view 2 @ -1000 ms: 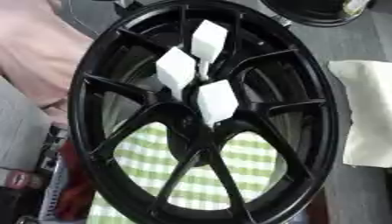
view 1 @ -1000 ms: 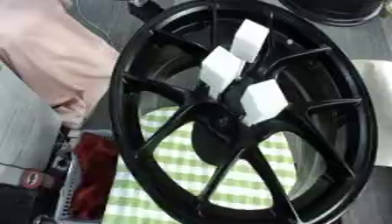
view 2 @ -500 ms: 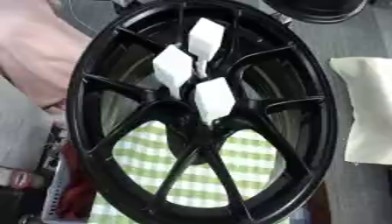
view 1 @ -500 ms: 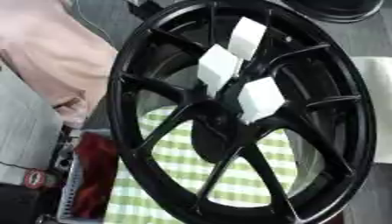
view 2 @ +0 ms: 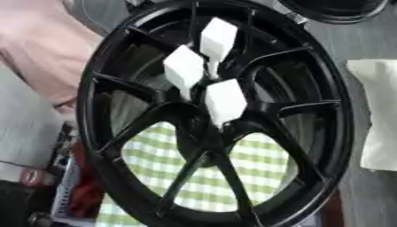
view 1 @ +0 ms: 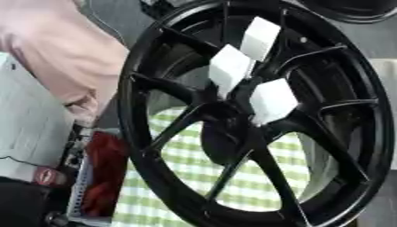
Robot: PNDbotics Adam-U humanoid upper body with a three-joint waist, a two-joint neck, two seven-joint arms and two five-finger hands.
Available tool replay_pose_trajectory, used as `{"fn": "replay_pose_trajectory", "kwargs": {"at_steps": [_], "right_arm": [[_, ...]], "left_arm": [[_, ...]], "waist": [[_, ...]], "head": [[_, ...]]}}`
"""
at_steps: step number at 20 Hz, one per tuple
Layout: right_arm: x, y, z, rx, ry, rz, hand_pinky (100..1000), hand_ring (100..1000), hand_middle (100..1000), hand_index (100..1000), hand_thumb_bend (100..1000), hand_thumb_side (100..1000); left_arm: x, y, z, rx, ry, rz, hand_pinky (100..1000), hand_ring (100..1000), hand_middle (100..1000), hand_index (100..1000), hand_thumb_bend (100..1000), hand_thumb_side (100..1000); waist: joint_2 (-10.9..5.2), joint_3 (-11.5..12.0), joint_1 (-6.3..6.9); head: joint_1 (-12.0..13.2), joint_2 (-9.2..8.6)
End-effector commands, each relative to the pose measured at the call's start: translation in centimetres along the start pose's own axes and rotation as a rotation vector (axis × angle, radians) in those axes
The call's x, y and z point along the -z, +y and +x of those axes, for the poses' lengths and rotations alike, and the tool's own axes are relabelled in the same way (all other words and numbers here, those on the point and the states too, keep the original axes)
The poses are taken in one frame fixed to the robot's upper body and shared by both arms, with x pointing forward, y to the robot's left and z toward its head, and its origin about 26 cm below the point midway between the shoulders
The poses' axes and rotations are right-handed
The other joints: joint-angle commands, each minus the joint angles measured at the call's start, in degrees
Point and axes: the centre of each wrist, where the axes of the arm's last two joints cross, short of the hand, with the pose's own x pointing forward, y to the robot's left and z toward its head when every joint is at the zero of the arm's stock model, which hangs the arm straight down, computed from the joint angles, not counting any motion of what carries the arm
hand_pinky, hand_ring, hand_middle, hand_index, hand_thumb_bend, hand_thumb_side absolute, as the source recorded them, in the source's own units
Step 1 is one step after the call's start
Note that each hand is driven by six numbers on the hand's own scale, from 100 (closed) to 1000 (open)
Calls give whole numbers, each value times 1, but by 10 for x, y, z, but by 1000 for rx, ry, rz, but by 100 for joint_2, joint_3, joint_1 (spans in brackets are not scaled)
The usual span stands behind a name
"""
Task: Pull the pin out of the wheel hub.
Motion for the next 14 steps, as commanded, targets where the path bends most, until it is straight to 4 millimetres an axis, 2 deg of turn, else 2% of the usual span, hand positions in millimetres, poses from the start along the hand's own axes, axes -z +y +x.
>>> {"fn": "replay_pose_trajectory", "kwargs": {"at_steps": [1, 2, 4, 5, 12, 14], "right_arm": [[2, -4, 9, -76, -66, -45, 872, 859, 791, 851, 603, 202], [2, -1, 10, -87, -87, -43, 885, 872, 826, 870, 580, 232], [2, 3, 11, -103, -123, -49, 891, 880, 843, 883, 436, 377], [2, 3, 12, -107, -135, -55, 891, 879, 846, 884, 419, 392], [4, 3, 24, -80, -177, -108, 883, 860, 821, 869, 490, 319], [6, 3, 36, -42, -234, -145, 882, 838, 773, 832, 460, 294]], "left_arm": [[5, 0, 7, 0, -32, -10, 907, 615, 618, 786, 100, 782], [5, 0, 7, 0, -32, -10, 907, 615, 618, 786, 100, 782], [5, 0, 7, -1, -32, -9, 907, 615, 617, 785, 100, 783], [5, 0, 7, -1, -32, -9, 907, 614, 617, 785, 100, 782], [5, 0, 7, -1, -33, -12, 907, 615, 617, 785, 100, 783], [5, 0, 7, -2, -33, -13, 907, 615, 617, 785, 100, 782]], "waist": [[-68, 5, 16], [-66, 9, 19], [-62, 10, 24], [-60, 11, 24], [-57, 26, 3], [-60, 36, 0]], "head": [[-49, -78], [-63, -81], [-89, -92], [-98, -100], [-151, -131], [-147, -137]]}}
